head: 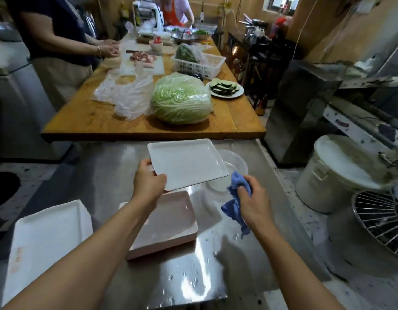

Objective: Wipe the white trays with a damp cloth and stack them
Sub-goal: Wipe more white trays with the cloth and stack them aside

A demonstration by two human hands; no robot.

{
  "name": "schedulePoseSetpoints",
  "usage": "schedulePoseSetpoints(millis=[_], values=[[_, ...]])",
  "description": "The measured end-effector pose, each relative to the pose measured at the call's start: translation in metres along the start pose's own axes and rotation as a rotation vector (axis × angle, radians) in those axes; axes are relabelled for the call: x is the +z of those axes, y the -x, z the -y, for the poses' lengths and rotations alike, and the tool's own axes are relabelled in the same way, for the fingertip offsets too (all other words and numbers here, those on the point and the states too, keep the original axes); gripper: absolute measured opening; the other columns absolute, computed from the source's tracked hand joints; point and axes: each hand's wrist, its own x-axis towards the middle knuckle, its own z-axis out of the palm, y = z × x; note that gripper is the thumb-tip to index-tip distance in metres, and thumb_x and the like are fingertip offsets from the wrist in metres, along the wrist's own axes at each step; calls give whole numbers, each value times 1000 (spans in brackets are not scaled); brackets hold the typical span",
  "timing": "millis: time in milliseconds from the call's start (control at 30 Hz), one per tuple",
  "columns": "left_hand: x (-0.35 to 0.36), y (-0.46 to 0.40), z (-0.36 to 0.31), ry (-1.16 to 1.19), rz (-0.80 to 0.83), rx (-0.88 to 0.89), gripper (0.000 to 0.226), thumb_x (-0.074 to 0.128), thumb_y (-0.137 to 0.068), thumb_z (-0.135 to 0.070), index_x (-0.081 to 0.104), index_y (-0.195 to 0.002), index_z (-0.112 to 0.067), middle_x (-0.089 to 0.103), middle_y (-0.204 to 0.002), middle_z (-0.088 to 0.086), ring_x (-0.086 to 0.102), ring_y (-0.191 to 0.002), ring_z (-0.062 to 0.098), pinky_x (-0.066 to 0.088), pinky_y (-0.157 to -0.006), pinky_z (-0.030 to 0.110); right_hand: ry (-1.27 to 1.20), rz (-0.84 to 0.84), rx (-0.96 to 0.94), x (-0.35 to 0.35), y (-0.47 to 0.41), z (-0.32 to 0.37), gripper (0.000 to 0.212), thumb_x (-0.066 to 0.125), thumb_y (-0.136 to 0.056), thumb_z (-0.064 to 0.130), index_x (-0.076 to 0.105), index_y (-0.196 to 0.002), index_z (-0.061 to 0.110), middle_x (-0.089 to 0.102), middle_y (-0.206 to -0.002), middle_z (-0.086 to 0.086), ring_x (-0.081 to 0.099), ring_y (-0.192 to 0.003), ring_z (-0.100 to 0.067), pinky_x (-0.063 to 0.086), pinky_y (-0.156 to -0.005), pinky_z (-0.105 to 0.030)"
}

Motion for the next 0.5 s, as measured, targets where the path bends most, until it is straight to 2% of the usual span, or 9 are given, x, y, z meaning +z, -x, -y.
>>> schedulePoseSetpoints(millis=[67,133,200,233,300,400,500], values=[[23,-4,-12,-39,-6,22,51,55,-81,7,39,-120,-23,56,-113,5,59,-99,28,58,-68,39,-29,10,-2,-12,-15,-6,11,49,-96,22,57,-100,29,63,-86,14,60,-78,0,44,-60,-7],[44,-7,-19,-104,-40,83,50,54,-79,8,37,-113,-25,57,-109,6,59,-94,25,56,-62,35,-60,36,3,-20,-27,-11,12,48,-97,21,57,-101,28,65,-88,10,63,-79,-5,50,-67,-16],[61,-6,-26,-223,-104,191,47,52,-77,8,36,-105,-25,56,-96,-1,56,-86,21,48,-58,28,-87,57,11,-27,-38,-17,13,48,-97,19,58,-103,25,66,-90,7,64,-82,-10,52,-71,-25],[69,-5,-28,-272,-135,248,46,51,-76,8,36,-103,-26,53,-89,-6,54,-83,20,45,-60,27,-90,64,8,-30,-43,-20,14,48,-97,17,59,-103,25,66,-91,6,64,-83,-11,52,-72,-25],[83,-3,-33,-341,-178,336,44,49,-75,9,37,-101,-25,49,-81,-10,52,-80,21,47,-64,30,-95,74,-6,-35,-51,-24,16,48,-96,15,58,-100,27,65,-89,8,62,-81,-4,48,-68,-16],[98,0,-37,-434,-205,427,42,48,-76,8,41,-108,-18,56,-90,1,53,-76,26,50,-61,36,-114,82,-12,-43,-58,-30,22,48,-95,11,56,-92,32,62,-81,15,58,-72,10,42,-58,-4],[108,3,-39,-511,-229,502,45,48,-78,7,45,-116,-18,64,-95,10,51,-69,21,38,-55,26,-88,104,-15,-50,-63,-35,20,48,-95,11,56,-95,29,62,-84,14,59,-75,3,42,-61,-5]])
